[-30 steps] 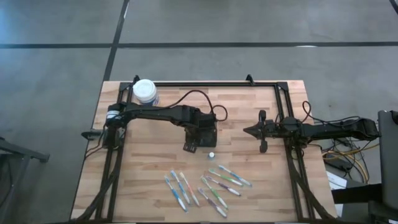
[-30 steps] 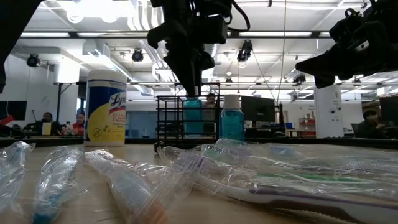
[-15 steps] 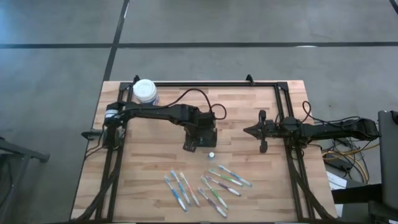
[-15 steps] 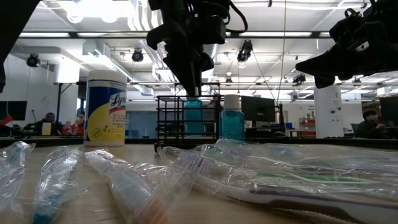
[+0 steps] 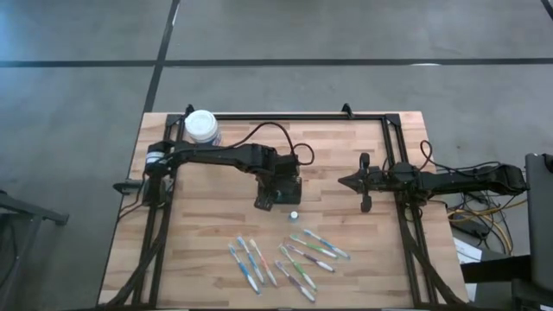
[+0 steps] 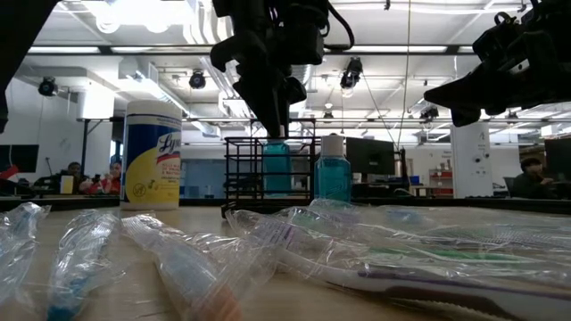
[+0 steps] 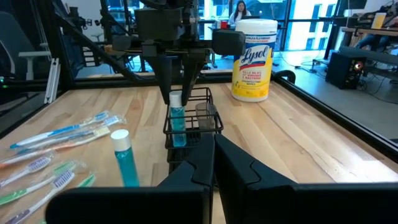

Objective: Pick & Place toothbrushing station
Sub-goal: Put the left blue mouthwash into the wire organizer, then put the blue mouthwash into the wire organizer

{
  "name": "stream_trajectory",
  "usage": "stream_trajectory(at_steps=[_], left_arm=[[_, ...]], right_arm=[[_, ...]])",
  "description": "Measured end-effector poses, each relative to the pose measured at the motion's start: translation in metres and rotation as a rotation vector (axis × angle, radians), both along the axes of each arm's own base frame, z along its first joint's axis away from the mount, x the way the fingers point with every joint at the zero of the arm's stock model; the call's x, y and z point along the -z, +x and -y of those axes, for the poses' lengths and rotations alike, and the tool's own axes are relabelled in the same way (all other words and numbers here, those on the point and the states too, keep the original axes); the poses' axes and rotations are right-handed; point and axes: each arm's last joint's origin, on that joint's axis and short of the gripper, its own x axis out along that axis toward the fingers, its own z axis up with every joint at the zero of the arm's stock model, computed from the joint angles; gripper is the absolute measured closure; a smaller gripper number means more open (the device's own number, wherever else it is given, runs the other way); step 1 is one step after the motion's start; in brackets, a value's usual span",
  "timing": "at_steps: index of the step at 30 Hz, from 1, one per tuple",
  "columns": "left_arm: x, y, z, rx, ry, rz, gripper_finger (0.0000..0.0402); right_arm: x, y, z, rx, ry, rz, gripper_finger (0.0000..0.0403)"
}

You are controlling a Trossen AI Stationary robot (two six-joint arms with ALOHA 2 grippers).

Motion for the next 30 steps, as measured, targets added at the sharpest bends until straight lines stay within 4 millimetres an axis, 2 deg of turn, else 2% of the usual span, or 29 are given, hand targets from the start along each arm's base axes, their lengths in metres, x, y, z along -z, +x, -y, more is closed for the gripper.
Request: stream_trajectory(at_steps=[4,10,16,21,25,27,30], left_arm=[[0.0,0.0,0.001,-0.002,-0.012,0.0,0.0257],[-0.001,0.0,0.0,-0.004,-0.007,0.004,0.0255],[-0.015,-0.004,0.0,-0.021,0.014,0.03,0.0255],[-0.044,-0.012,0.0,-0.055,-0.002,0.096,0.0255],[-0.059,-0.021,0.001,-0.064,-0.006,0.105,0.0255],[-0.077,-0.032,0.001,-0.089,-0.015,0.146,0.0255],[-0.115,-0.06,0.0,-0.119,-0.032,0.285,0.0269]], right_arm=[[0.0,0.0,0.0,0.0,0.0,0.0,0.0394],[0.0,0.0,0.0,0.0,0.0,0.0,0.0394],[0.0,0.0,0.0,0.0,0.0,0.0,0.0394],[0.0,0.0,0.0,0.0,0.001,0.002,0.0394],[0.0,0.0,0.0,0.0,0.002,0.003,0.0394],[0.0,0.0,0.0,-0.001,0.004,0.002,0.0394],[0.0,0.0,0.0,-0.001,0.004,0.002,0.0394]])
